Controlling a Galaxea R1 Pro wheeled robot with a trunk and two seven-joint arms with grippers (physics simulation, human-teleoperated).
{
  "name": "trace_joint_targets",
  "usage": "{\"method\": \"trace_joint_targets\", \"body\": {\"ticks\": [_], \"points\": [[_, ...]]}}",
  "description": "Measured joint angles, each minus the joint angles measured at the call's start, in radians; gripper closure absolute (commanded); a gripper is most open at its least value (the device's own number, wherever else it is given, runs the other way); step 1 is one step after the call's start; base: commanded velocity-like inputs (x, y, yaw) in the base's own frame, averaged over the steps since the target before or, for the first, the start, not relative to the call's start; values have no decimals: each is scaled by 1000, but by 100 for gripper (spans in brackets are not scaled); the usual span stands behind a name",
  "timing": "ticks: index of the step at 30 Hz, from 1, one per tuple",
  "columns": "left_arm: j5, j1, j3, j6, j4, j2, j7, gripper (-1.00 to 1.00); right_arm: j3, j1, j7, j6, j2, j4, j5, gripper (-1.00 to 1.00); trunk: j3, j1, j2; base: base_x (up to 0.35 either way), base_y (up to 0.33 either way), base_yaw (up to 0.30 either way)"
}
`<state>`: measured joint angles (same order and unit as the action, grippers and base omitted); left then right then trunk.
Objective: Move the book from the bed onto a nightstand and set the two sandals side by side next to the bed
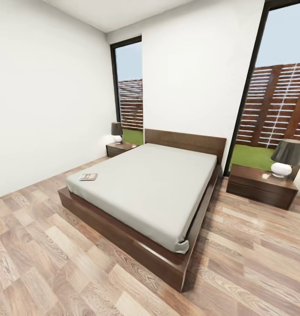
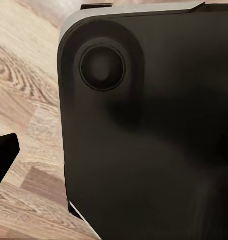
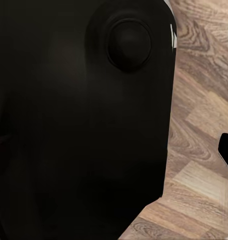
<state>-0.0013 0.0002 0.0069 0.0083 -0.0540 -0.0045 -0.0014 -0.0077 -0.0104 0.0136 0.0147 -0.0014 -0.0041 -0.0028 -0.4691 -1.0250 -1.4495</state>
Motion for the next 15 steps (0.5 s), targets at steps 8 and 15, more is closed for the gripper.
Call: {"method": "trace_joint_targets", "body": {"ticks": [8,15], "points": [[2,0,-1,-38,-12,-18,0,-100,-1,0,-1,3,0,0,0,-100,0,0,0,0,0,298],[3,0,-1,-87,-15,-44,0,-100,-2,0,-2,3,0,0,0,-100,0,0,0,0,0,298]]}}
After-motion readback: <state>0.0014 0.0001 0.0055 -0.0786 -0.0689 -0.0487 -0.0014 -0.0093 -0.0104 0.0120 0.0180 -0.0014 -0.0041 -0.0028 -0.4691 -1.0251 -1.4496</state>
